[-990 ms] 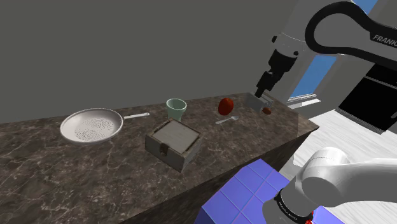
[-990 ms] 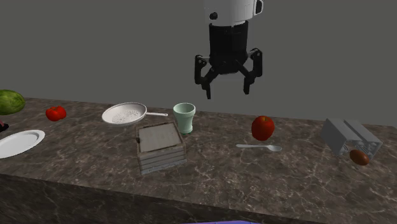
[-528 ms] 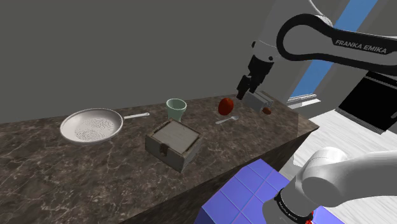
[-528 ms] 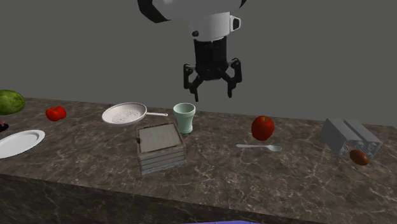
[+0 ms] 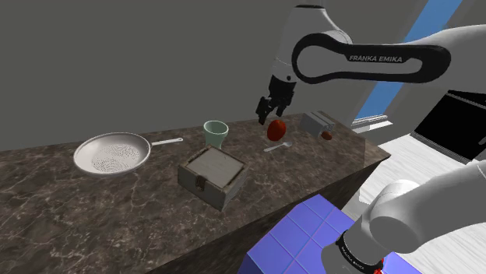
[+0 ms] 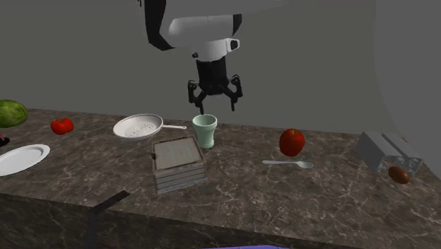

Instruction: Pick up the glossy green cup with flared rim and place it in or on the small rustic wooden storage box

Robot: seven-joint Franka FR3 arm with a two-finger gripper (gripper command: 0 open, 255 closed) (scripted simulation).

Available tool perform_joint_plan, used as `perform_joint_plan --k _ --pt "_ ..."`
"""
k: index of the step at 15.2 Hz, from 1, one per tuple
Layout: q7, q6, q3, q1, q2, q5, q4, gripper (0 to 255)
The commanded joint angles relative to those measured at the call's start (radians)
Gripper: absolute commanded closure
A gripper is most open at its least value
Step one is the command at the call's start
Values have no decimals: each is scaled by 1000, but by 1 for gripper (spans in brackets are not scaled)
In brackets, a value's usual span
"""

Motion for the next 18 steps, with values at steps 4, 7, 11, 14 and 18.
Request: perform_joint_plan --k 4,7,11,14,18 --pt "77 73 44 -4 189 -33 103 0" --pt "127 101 67 -2 305 -64 180 0" --pt "192 120 86 11 465 -114 304 0" --pt "236 121 91 30 588 -153 413 0" --pt "283 102 88 64 758 -202 585 0"
